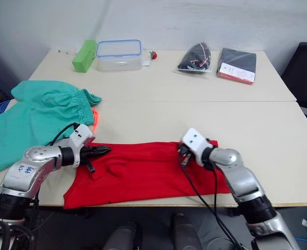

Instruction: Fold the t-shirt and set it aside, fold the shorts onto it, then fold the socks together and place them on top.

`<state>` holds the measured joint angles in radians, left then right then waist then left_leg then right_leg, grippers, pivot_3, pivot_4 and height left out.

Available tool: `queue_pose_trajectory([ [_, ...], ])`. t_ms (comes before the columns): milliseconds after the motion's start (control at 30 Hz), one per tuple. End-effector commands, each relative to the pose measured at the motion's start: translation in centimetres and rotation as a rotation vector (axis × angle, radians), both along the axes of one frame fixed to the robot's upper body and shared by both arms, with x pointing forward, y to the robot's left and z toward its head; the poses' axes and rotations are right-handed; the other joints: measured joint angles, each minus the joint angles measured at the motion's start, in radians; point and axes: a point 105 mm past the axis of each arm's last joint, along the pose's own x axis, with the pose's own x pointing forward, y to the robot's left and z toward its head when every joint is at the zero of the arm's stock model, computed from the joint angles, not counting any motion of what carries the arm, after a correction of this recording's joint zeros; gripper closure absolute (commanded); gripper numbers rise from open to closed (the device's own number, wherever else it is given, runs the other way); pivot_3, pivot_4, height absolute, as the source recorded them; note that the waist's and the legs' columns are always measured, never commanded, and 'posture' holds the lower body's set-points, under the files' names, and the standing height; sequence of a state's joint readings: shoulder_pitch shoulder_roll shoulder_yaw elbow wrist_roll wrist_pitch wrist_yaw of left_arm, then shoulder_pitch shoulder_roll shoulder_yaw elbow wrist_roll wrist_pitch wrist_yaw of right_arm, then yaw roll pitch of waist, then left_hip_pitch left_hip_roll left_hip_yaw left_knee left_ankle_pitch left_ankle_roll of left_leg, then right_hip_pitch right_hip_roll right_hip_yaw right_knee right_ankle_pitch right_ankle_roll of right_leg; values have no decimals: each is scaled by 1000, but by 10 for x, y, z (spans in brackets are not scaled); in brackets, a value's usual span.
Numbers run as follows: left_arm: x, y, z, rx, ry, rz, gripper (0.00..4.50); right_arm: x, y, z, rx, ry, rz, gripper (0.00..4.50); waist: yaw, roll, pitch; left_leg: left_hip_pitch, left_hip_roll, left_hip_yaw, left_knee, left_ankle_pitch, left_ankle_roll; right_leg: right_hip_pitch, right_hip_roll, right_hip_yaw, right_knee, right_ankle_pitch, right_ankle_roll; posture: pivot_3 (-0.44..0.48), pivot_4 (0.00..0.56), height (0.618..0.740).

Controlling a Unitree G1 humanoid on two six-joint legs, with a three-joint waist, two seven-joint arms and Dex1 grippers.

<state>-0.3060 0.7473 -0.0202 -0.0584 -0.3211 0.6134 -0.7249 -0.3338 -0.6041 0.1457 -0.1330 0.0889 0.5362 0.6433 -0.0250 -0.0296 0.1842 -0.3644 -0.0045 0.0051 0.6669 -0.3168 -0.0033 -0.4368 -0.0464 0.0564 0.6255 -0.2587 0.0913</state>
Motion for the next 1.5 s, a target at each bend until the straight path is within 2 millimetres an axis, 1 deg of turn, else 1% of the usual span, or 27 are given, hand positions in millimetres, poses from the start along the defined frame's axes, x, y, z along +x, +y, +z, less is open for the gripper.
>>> queue_pose_trajectory([
  [33,2,20,-14,46,17,100,4449,-3,-50,-14,-62,60,-168,4500,0,0,0,4,0,-1,-1,0,0,5,0,0,-2,0,0,0,150,740],
  [100,8,27,-10,32,-22,160,4449,-6,-64,-13,-69,65,-201,4500,-2,0,0,12,1,-2,-4,-1,1,14,0,0,-5,-1,-1,0,150,740],
  [167,12,28,-4,8,-48,181,4449,-6,-70,-5,-36,49,-218,4500,-2,0,0,13,1,-2,-4,-1,1,15,1,0,-6,-1,-1,0,150,740],
  [233,12,22,6,-33,-81,154,4449,-3,-59,15,66,9,-188,4500,-2,0,0,13,1,-2,-4,-1,1,15,1,0,-5,-1,-1,0,150,740],
  [267,12,20,9,-49,-90,143,4449,-3,-54,22,100,-2,-174,4500,-3,0,0,13,1,-2,-4,-1,1,15,1,0,-5,0,-1,0,150,740],
  [300,9,12,16,-91,-100,102,4449,-2,-45,33,142,-22,-144,4500,-5,0,0,12,1,-1,-4,-1,1,14,1,0,-5,0,-1,0,150,740],
  [333,6,7,21,-119,-105,73,4449,-1,-39,39,164,-32,-126,4500,-6,0,0,11,1,-1,-4,-1,1,13,1,0,-4,0,0,0,150,740],
  [400,-3,-9,37,-200,-117,-13,4449,-4,-14,47,201,-31,-53,4500,-8,1,1,8,1,0,-4,-1,1,8,2,1,-3,0,0,0,150,740],
  [467,-12,-21,44,-248,-103,-72,4449,-7,5,41,212,-2,-13,4500,-7,1,1,6,2,0,-4,-1,0,6,2,1,-3,0,0,0,150,740],
  [500,-15,-24,44,-252,-92,-89,4449,-8,10,36,211,14,-7,4500,-6,1,1,6,3,-2,-4,-1,0,6,2,0,-4,0,0,0,150,740],
  [600,-21,-26,27,-164,-30,-121,4449,-7,15,10,148,51,-26,4500,-4,1,1,6,2,-2,-4,-2,-1,7,2,0,-5,-1,-1,0,150,740],
  [667,-20,-21,14,-100,-1,-107,4449,-4,12,-1,142,75,-62,4500,-3,1,1,6,1,-2,-4,-2,0,7,1,0,-6,-1,-1,0,150,740],
  [700,-19,-15,6,-77,20,-85,4449,-3,7,-7,141,87,-83,4500,-3,1,1,6,0,-1,-4,-1,1,7,0,0,-6,-1,-1,0,150,740],
  [800,-16,5,-10,-45,64,2,4449,-5,-18,-20,118,102,-160,4500,-2,-1,0,8,0,-1,-4,-1,1,10,0,0,-7,0,0,0,150,740],
  [867,-19,14,-18,-18,80,23,4449,-7,-33,-22,99,96,-195,4500,-1,0,0,8,0,-2,-4,-2,2,11,0,0,-7,0,-1,0,150,740],
  [967,-29,25,-30,38,103,28,4449,-11,-58,-20,99,95,-264,4500,-3,-1,-1,10,1,-2,-5,-2,2,13,-1,0,-8,-1,-1,0,150,740],
  [1067,-30,35,-30,40,92,61,4449,-15,-76,-18,80,91,-301,4500,-3,2,-2,12,1,-1,-5,-2,2,14,-1,0,-8,-1,-2,0,150,740],
  [1133,-31,38,-27,37,79,67,4449,-17,-84,-16,71,90,-314,4500,-4,2,-2,13,2,-1,-5,-2,2,15,-1,0,-8,-1,-2,0,150,740],
  [1233,-35,35,-16,-11,61,34,4449,-19,-88,-5,96,70,-297,4500,-5,2,-2,13,2,-1,-5,-2,2,15,0,0,-8,-2,-3,0,150,740],
  [1400,-43,15,22,-152,6,-73,4449,-23,-82,30,204,36,-215,4500,-4,3,0,8,2,-1,-6,-2,2,11,0,0,-8,-1,-2,0,150,740],
  [1500,-51,-9,53,-240,-22,-199,4449,-30,-78,44,220,74,-129,4500,-3,3,1,6,2,-2,-6,-2,2,8,0,0,-8,-1,-2,0,150,740],
])
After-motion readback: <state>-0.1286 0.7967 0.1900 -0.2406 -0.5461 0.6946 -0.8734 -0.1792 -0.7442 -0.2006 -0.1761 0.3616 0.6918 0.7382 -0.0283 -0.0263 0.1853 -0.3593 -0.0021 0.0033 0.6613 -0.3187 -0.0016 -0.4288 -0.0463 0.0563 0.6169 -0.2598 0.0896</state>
